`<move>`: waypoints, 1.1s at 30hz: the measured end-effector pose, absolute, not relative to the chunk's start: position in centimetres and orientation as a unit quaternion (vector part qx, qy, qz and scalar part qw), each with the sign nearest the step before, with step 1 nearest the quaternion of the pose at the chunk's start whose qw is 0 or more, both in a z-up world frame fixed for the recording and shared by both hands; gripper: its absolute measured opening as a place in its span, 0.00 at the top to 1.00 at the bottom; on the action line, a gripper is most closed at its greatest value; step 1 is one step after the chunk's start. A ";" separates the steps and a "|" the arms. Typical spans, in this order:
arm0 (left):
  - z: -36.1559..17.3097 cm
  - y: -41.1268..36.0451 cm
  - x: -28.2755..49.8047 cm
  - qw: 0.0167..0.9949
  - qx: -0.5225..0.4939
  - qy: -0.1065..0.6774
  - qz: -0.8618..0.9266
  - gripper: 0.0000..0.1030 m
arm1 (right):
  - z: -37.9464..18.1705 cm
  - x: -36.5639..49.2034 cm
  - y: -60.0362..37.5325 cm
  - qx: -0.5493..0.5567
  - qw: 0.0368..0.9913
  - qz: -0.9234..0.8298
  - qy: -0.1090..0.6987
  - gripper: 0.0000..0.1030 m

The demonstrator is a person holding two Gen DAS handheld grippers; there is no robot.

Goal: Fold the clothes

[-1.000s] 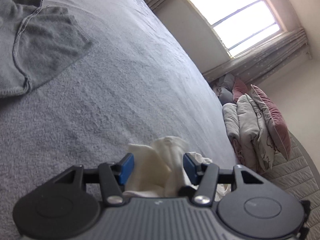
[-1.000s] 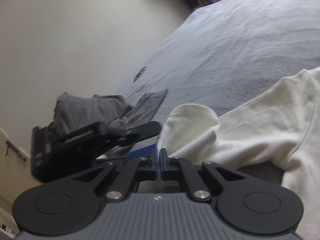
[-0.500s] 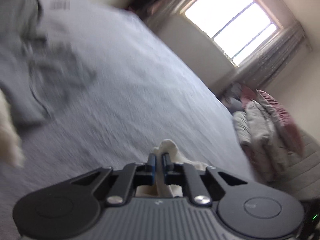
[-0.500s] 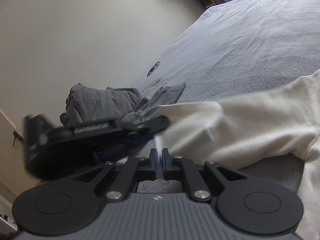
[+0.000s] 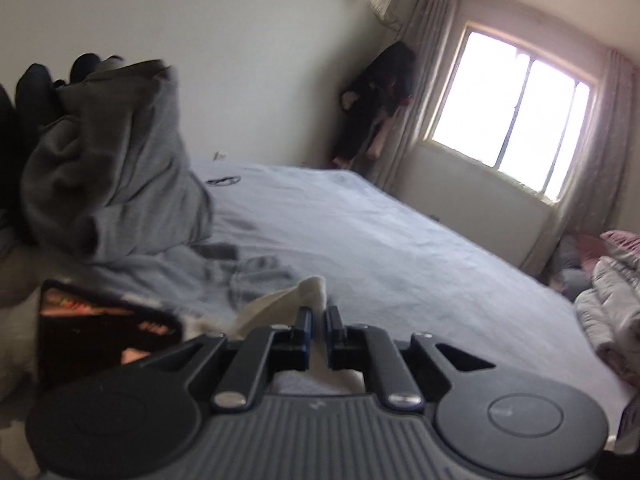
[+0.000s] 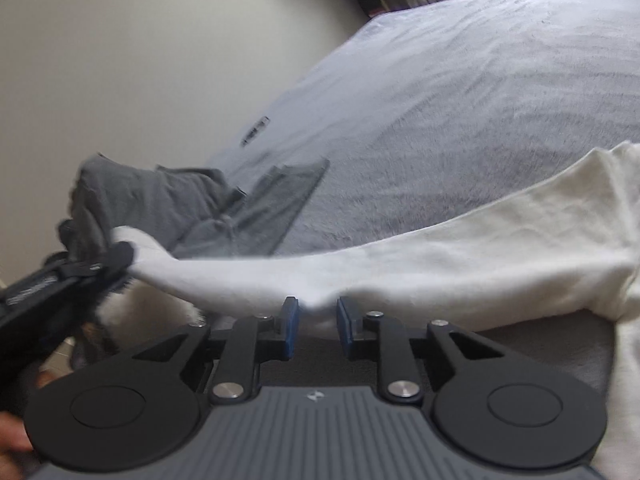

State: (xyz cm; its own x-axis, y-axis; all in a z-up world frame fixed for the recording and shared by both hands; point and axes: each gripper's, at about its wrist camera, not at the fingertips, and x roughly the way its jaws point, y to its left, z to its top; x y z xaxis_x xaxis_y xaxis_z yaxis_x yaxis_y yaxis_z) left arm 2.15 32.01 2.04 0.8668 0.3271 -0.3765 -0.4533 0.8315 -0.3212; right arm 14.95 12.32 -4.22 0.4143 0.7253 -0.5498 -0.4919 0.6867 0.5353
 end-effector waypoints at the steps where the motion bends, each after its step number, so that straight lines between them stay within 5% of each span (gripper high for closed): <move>1: 1.8 32.0 2.2 0.943 -0.201 0.163 0.209 0.93 | -4.7 15.0 13.0 0.133 0.829 0.363 0.403 0.76; 11: 3.7 31.4 0.7 0.953 -0.172 0.106 0.225 0.85 | -3.6 14.4 13.7 0.088 0.837 0.373 0.391 0.76; 21: -1.6 26.2 7.4 0.947 -0.134 0.279 0.089 0.85 | -4.0 18.0 4.2 0.083 0.892 0.227 0.383 0.75; 27: -4.4 25.4 11.0 0.922 -0.104 0.360 0.102 0.85 | -5.7 16.2 6.4 0.011 0.898 0.223 0.379 0.71; 33: -3.4 25.9 11.0 0.915 -0.104 0.366 0.131 0.85 | -4.1 15.7 7.3 -0.046 0.889 0.269 0.367 0.70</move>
State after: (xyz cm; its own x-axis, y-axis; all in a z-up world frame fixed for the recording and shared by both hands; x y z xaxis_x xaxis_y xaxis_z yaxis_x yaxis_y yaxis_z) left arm 11.02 25.88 -3.42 0.6978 0.1637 -0.6974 -0.3157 0.9442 -0.0943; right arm 15.66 7.32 -4.08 0.5861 0.4451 -0.6770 -0.5122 0.8510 0.1161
